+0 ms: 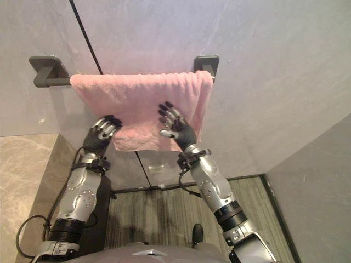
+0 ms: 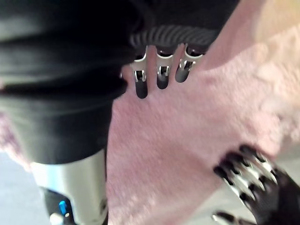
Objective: Organize washtable
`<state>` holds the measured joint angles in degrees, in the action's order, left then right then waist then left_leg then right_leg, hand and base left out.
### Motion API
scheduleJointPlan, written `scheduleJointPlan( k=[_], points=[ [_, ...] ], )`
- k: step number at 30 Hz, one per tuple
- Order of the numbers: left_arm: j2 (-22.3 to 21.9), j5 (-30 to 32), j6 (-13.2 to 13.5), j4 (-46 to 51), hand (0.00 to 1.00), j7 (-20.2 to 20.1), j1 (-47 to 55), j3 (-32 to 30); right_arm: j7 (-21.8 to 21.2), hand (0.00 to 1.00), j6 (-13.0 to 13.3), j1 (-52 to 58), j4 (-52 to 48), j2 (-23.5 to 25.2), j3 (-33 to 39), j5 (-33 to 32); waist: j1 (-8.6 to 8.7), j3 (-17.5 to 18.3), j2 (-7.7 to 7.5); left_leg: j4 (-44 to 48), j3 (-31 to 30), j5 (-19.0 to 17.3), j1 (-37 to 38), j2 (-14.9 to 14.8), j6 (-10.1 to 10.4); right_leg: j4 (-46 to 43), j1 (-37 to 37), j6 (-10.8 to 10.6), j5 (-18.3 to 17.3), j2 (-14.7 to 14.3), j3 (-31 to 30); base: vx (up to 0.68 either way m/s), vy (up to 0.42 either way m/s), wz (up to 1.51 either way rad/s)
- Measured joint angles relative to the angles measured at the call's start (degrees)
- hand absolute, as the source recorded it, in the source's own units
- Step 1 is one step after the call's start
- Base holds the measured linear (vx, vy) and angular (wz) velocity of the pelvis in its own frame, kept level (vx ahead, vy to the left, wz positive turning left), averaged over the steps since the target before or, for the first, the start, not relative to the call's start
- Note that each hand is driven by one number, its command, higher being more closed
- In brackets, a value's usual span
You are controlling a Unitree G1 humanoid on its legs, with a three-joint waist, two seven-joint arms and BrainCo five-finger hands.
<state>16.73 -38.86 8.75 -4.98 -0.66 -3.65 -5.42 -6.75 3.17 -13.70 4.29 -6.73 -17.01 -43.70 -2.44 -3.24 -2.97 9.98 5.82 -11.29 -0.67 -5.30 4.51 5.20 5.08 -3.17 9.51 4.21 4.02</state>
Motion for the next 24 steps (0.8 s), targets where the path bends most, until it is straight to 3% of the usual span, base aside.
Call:
scheduleJointPlan(
  k=[7,10,15,21,24],
  points=[
    [-2.85,2.16,0.49,0.10,0.00,1.53,6.11,-14.77,1.30,0.00,0.18,11.34,-0.68,0.66,14.19,5.02,0.02,0.01,-0.01,-1.03,0.06,0.17,0.49,0.05,-0.06,0.00,0.02,0.01,0.00,-0.07,0.15,0.00,0.000,0.00],
    [-4.96,2.25,0.48,0.07,0.00,1.76,9.49,-18.14,2.00,0.00,0.17,15.47,-0.68,0.82,18.89,8.90,-0.01,0.08,0.00,-1.62,0.09,0.28,1.07,0.10,-0.16,0.00,-0.28,0.01,0.00,-0.04,0.27,0.00,0.000,0.00],
    [-7.07,4.50,0.88,-1.92,0.00,0.62,11.57,-17.99,3.26,0.00,0.02,19.06,1.02,1.16,22.81,13.68,-0.30,0.34,0.09,-1.57,-0.04,0.46,0.95,0.08,-0.10,0.02,-0.28,0.00,-0.02,0.20,0.32,-0.01,-0.001,0.00],
    [-10.23,6.52,-1.39,-15.06,0.00,-0.05,13.50,-15.99,5.22,0.00,-0.18,21.90,12.83,3.26,26.20,16.32,0.27,1.08,0.31,-3.20,-0.68,1.31,1.08,0.09,0.32,0.39,-0.11,-0.04,-0.13,0.23,1.30,-0.03,-0.012,0.06],
    [-10.52,9.02,-2.36,-20.88,0.00,-1.17,15.05,-13.63,5.47,0.00,-1.26,22.90,18.23,3.46,25.74,20.95,0.40,1.11,0.37,-3.38,-0.73,1.65,1.24,0.02,0.47,0.39,-0.05,-0.04,-0.13,0.19,1.38,0.00,-0.005,0.01]
  ],
)
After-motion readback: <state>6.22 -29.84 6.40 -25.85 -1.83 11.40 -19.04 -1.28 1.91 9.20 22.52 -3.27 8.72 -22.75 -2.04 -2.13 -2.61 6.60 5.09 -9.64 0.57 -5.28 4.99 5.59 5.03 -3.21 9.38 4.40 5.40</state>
